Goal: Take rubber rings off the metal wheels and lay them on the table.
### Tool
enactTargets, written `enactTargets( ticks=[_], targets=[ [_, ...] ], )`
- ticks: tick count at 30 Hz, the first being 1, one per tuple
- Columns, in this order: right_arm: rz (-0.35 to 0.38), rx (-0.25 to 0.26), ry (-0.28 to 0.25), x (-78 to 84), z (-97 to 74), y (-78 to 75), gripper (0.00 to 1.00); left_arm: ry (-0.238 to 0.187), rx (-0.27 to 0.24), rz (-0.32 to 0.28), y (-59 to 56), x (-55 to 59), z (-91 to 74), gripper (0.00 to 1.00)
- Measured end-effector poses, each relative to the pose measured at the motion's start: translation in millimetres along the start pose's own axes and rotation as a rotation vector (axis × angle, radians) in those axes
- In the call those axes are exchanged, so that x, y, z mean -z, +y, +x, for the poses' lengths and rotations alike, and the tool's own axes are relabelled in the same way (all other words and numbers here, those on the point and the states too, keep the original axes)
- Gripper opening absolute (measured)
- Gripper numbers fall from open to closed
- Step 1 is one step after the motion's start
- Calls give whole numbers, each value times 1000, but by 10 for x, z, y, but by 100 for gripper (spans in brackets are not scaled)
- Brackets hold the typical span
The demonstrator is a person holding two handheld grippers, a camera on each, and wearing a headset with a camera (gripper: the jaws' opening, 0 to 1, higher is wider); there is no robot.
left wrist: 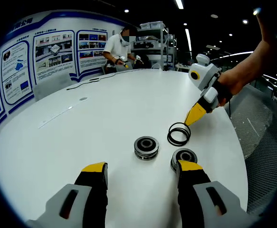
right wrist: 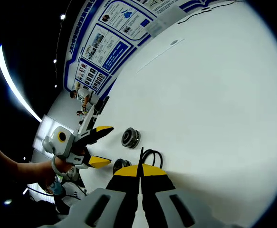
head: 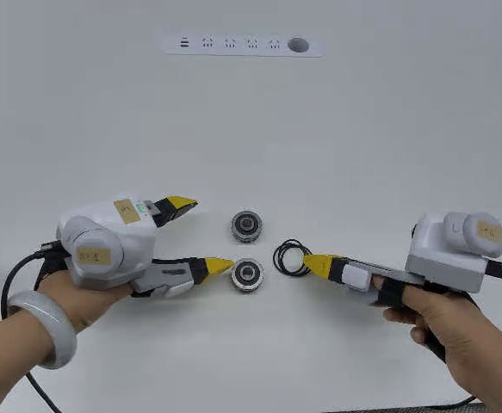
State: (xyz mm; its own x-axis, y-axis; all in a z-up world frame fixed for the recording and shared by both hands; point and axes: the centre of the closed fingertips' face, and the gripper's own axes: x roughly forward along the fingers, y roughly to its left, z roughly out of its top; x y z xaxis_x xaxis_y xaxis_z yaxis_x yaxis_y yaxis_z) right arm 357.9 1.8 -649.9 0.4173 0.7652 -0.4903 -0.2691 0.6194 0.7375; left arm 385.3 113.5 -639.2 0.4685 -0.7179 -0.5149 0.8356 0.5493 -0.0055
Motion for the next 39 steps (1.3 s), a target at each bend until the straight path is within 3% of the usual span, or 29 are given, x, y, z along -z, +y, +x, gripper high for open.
enactTargets(
  ticks=[7, 12, 24, 32, 34, 39],
  targets=[
    [-37, 30, 14, 24, 4, -61, 2, -2, 0, -5, 7, -2, -3, 60],
    [-101, 61, 27, 36, 3, -114, 2, -2, 0, -9, 11, 6, -14, 60],
    [-242, 77, 29, 7, -23, -96, 14, -14, 15, -14, -22, 12, -58, 60],
    [-385, 50, 0, -58, -95, 40, 34, -63, 46, -38, -85, -65, -146, 65],
    [-441, 46, -9, -71, -109, 75, 41, -71, 50, -44, -89, -63, -175, 66],
    [-495, 50, 6, -21, -141, 97, 48, -76, 45, -60, -85, -36, -249, 68]
  ],
)
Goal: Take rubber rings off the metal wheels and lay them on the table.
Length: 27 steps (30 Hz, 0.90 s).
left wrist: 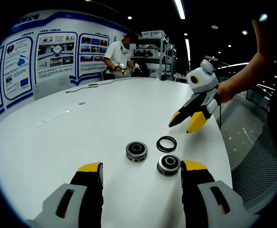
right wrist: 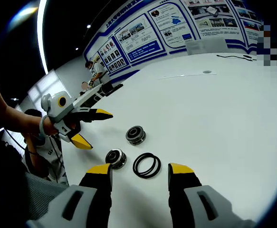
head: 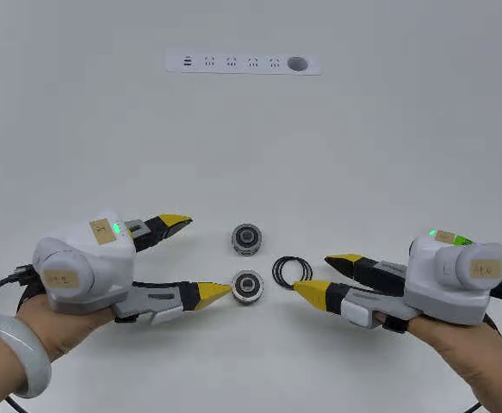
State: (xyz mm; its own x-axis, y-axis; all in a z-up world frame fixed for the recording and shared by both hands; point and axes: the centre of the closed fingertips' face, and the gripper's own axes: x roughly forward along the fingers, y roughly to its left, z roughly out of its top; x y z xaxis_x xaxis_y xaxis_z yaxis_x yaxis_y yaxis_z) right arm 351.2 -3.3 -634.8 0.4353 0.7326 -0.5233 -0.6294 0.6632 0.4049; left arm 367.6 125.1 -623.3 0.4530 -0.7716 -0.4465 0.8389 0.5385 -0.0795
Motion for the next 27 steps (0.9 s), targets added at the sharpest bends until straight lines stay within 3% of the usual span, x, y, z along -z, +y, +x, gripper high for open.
enactTargets(
  ticks=[9, 19, 27],
  targets=[
    [-94, 18, 13, 79, -79, 32, 57, 7, 0, -11, -86, 88, -131, 73],
    [-231, 35, 8, 81, -123, 68, 78, 2, -45, -38, -136, 174, -348, 80],
    [-284, 42, 33, 155, -175, 107, 84, 6, -71, -54, -220, 240, -495, 86]
  ],
)
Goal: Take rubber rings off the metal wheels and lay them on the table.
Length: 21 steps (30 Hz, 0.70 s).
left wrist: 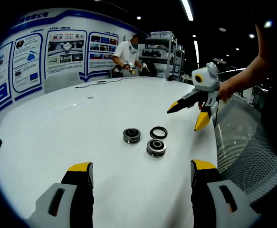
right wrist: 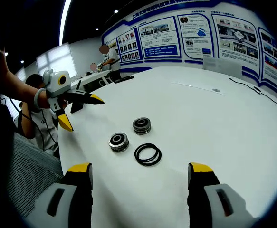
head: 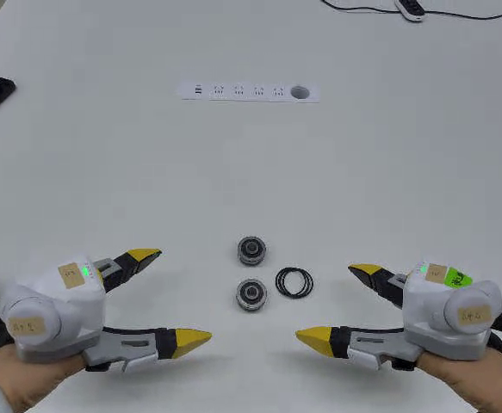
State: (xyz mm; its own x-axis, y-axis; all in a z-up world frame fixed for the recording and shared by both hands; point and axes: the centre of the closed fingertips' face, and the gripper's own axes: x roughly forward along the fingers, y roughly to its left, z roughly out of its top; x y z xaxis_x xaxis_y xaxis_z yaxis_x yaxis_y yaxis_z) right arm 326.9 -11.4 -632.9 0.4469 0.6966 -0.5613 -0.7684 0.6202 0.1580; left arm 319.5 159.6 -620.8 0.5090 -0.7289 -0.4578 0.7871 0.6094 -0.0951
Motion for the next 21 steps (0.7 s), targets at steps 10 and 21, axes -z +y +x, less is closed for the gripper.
enactTargets(
  ticks=[10, 21],
  targets=[
    [-53, 33, -29, 69, -106, 4, 95, -18, -32, -22, -69, 74, -170, 94],
    [-74, 35, -24, 109, -121, 42, 99, -45, -77, -48, -46, 98, -245, 100]
  ],
)
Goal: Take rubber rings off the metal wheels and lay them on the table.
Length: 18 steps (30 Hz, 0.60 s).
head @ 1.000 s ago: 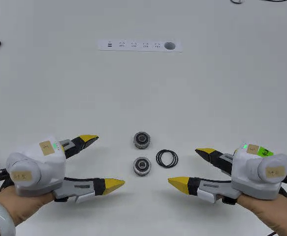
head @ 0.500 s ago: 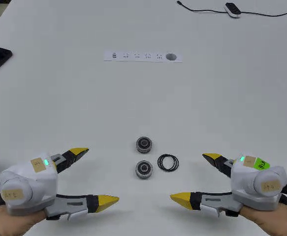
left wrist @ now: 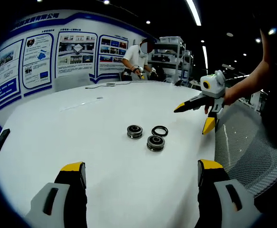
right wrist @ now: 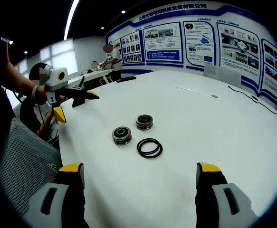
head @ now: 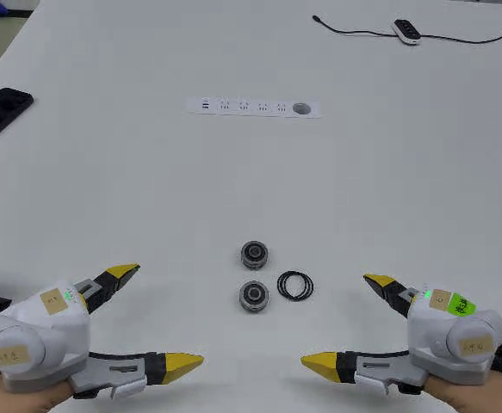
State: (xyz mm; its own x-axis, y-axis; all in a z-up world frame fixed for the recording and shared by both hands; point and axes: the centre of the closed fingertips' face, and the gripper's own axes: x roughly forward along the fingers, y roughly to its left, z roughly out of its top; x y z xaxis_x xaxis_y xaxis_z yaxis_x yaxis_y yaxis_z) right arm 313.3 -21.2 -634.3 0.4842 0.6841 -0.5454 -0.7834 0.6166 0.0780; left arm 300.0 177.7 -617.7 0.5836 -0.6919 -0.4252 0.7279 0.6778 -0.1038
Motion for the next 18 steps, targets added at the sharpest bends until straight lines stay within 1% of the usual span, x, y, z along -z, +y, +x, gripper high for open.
enactTargets(
  ticks=[5, 9, 15, 18],
  targets=[
    [-5, 9, -16, -47, -6, -18, 99, -14, -3, 2, -25, -65, -8, 100],
    [-3, 13, -14, -57, -11, -33, 99, -17, -3, 2, -37, -93, -16, 100],
    [10, 11, -14, -44, -21, -37, 99, -19, -7, 1, -47, -106, -29, 100],
    [16, 13, -9, -20, -28, -46, 99, -14, -4, 0, -78, -108, -27, 100]
  ],
)
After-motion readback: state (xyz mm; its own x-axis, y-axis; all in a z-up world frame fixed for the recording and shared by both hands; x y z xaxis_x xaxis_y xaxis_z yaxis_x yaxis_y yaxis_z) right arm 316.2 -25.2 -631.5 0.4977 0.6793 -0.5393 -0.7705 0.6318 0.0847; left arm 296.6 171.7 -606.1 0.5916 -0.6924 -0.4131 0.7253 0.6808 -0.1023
